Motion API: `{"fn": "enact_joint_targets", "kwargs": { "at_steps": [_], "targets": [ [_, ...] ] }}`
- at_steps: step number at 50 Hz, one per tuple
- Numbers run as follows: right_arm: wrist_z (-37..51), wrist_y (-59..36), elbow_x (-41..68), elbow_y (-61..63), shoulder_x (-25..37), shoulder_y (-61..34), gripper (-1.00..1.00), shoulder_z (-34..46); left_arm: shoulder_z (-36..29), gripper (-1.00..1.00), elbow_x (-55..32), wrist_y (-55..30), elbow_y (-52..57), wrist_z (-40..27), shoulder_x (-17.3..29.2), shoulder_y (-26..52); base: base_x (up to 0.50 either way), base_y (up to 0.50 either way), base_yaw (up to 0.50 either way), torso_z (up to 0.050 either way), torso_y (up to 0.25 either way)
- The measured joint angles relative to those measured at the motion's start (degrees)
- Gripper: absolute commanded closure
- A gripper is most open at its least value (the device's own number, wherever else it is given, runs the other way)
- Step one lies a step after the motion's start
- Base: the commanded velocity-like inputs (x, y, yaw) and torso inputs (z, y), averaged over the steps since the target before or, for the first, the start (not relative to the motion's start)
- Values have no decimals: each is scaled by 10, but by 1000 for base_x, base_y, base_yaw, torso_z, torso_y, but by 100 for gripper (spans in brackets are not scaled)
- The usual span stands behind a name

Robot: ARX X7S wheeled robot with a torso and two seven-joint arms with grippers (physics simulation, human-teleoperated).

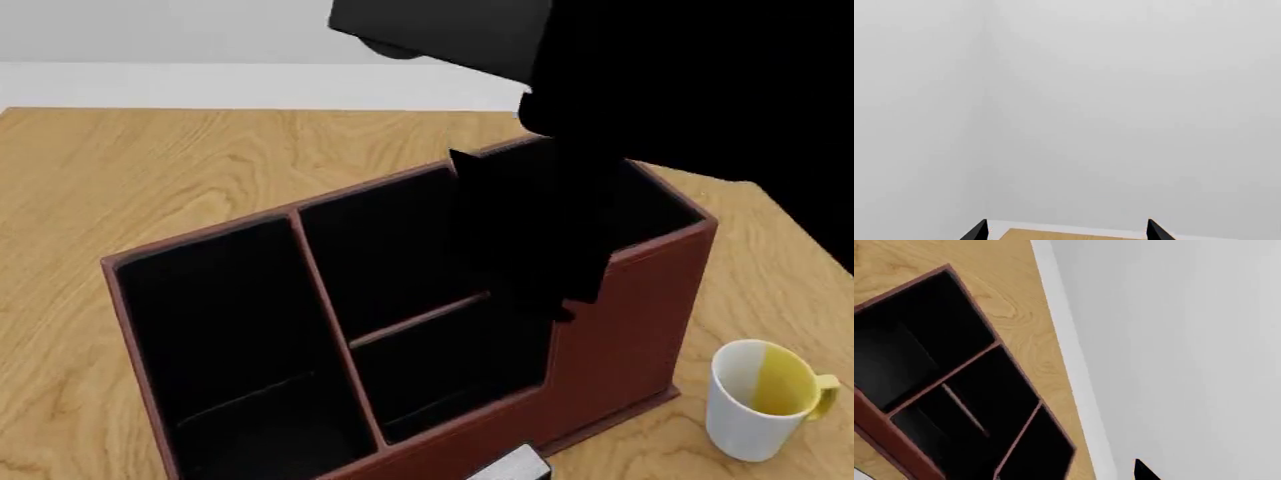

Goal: Pick up the book and place it in the front compartment of the caddy.

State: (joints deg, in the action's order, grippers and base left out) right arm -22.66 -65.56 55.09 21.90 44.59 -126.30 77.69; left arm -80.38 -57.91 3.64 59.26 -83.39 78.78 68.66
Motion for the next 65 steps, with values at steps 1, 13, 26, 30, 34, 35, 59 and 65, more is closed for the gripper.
{"fn": "enact_joint_targets", "kwargs": {
  "at_steps": [1,13,26,30,34,35,59,65],
  "targets": [
    [-29,4,-18,-1,-5,-8,-100,16,-1,-100,0,0,0,0,-1,2,0,0,0,0,0],
    [-269,93,-200,-37,-58,-48,-100,151,-13,-100,6,10,0,-2,3,10,0,0,0,0,0],
    [-390,144,-258,-65,-100,-40,-100,205,-34,-100,11,17,1,-5,8,24,0,0,0,0,0],
    [-412,144,-257,-66,-107,-34,-100,212,-42,-100,14,20,1,-7,10,29,0,0,0,0,0],
    [-430,138,-250,-66,-113,-28,-100,216,-50,-100,17,23,1,-7,10,32,0,0,0,0,0],
    [-434,135,-248,-65,-114,-27,-100,217,-51,-100,18,24,0,-8,10,33,0,0,0,0,0],
    [-500,123,-221,-99,-163,14,-100,240,-74,-100,40,40,-7,-12,6,27,0,0,0,0,0],
    [-513,129,-222,-117,-176,24,-100,248,-78,-100,46,45,-9,-12,6,23,0,0,0,0,0]
  ]
}}
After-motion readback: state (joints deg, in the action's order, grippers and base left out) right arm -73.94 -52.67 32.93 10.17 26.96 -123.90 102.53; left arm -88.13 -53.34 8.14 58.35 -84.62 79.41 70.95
